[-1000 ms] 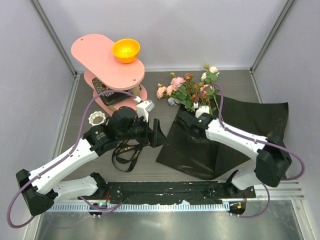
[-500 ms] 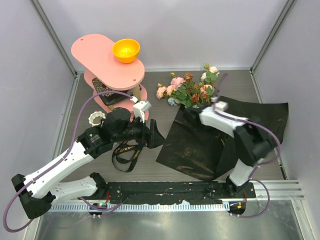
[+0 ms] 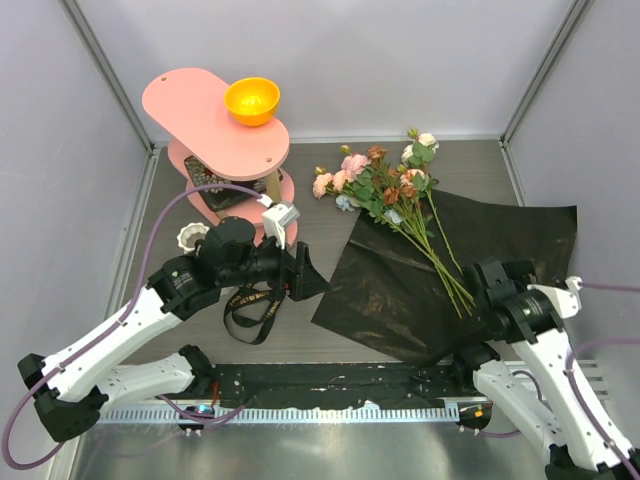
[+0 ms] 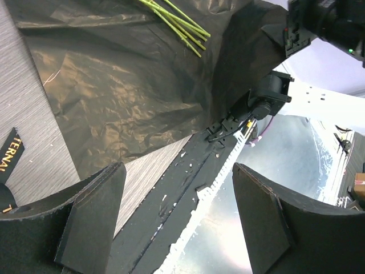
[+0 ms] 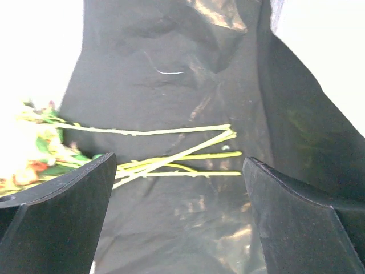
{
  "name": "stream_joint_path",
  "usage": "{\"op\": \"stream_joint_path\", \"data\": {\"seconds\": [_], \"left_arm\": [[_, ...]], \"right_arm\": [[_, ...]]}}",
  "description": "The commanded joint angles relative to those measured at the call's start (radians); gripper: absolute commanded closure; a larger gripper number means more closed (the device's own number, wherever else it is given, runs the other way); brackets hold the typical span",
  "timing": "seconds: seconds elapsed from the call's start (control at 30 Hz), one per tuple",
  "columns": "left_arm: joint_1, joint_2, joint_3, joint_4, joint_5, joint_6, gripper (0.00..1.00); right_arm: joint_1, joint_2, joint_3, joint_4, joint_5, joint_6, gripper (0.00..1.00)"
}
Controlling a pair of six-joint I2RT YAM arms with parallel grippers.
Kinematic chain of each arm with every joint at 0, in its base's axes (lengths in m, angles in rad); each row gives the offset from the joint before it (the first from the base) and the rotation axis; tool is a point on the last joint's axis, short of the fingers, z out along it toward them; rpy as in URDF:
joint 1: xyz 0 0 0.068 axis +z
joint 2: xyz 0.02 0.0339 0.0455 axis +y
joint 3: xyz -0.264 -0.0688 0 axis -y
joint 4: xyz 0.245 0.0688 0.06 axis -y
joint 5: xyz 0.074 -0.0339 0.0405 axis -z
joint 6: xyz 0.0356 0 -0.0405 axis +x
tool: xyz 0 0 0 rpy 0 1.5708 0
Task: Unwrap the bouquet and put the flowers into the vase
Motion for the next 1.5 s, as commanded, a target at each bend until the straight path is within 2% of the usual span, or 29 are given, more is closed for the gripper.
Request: {"op": "stream_joint_path", "data": {"seconds": [0.0,0.07,0.1,0.13,0.2,0.23,0.33,0.43,0.47,0.53,0.57,0.6,0.63,0.7,0.77,0.8,0.87,0.9,1.13,1.3,1.47], "left_arm": [[-0.004,-0.012,0.048,0.0,0.025,0.034,0.2],[-0.004,-0.012,0.043,0.0,0.025,0.04,0.2],[-0.004,-0.012,0.041,-0.002,0.026,0.043,0.2],[-0.004,-0.015,0.04,-0.002,0.026,0.044,0.2],[-0.004,-0.016,0.034,0.003,0.017,0.049,0.2],[-0.004,-0.013,0.037,0.003,0.017,0.051,0.2],[-0.004,0.007,0.052,0.007,0.026,0.054,0.2],[-0.006,0.019,0.067,0.02,0.043,0.049,0.2],[-0.004,0.018,0.066,0.024,0.045,0.046,0.19],[-0.004,0.011,0.06,0.032,0.049,0.038,0.19],[-0.004,0.01,0.052,0.032,0.049,0.035,0.19],[-0.004,0.007,0.049,0.033,0.048,0.035,0.19],[-0.006,0.002,0.044,0.033,0.045,0.034,0.19],[-0.006,0.001,0.04,0.026,0.046,0.035,0.19],[-0.006,-0.004,0.037,0.023,0.048,0.032,0.19],[-0.004,-0.004,0.035,0.021,0.054,0.029,0.19],[-0.006,-0.007,0.032,0.018,0.06,0.028,0.19],[-0.006,-0.01,0.032,0.017,0.063,0.028,0.18],[-0.006,-0.032,0.014,0.003,0.071,0.028,0.17],[-0.006,-0.036,0.011,0.001,0.075,0.034,0.16],[-0.006,-0.03,0.024,-0.011,0.08,0.04,0.15]], "right_arm": [[-0.004,-0.126,0.053,-0.17,0.063,0.116,0.01],[-0.004,-0.169,0.063,-0.147,0.086,0.087,0.0],[-0.004,-0.195,0.063,-0.091,0.109,-0.121,0.0],[-0.004,-0.264,0.051,0.121,0.097,-0.28,0.0],[-0.004,-0.339,0.019,0.396,-0.008,-0.652,0.01],[-0.004,-0.399,-0.04,0.595,-0.144,-0.821,0.01],[-0.004,-0.378,-0.091,0.779,-0.277,-0.962,0.01],[-0.004,-0.167,-0.046,0.865,-0.354,-1.052,0.02],[-0.004,-0.001,-0.009,0.858,-0.378,-1.103,0.03],[-0.004,0.181,0.128,0.819,-0.406,-1.171,0.05],[-0.003,0.262,0.178,0.801,-0.471,-1.264,0.05],[-0.004,0.43,0.233,0.772,-0.493,-1.301,0.08],[-0.004,0.503,0.36,0.679,-0.493,-1.326,0.08],[-0.004,0.673,0.492,0.625,-0.449,-1.411,0.09],[-0.004,0.76,0.542,0.606,-0.403,-1.465,0.09],[-0.008,0.824,0.577,0.607,-0.31,-1.482,0.09],[-0.056,0.89,0.609,0.612,-0.282,-1.495,0.11],[-0.081,0.918,0.637,0.615,-0.359,-1.513,0.13],[-0.262,1.203,0.76,0.598,-0.614,-1.639,0.31],[-0.313,1.305,0.8,0.586,-0.682,-1.72,0.42],[-0.324,1.354,0.794,0.632,-0.782,-1.729,0.47]]}}
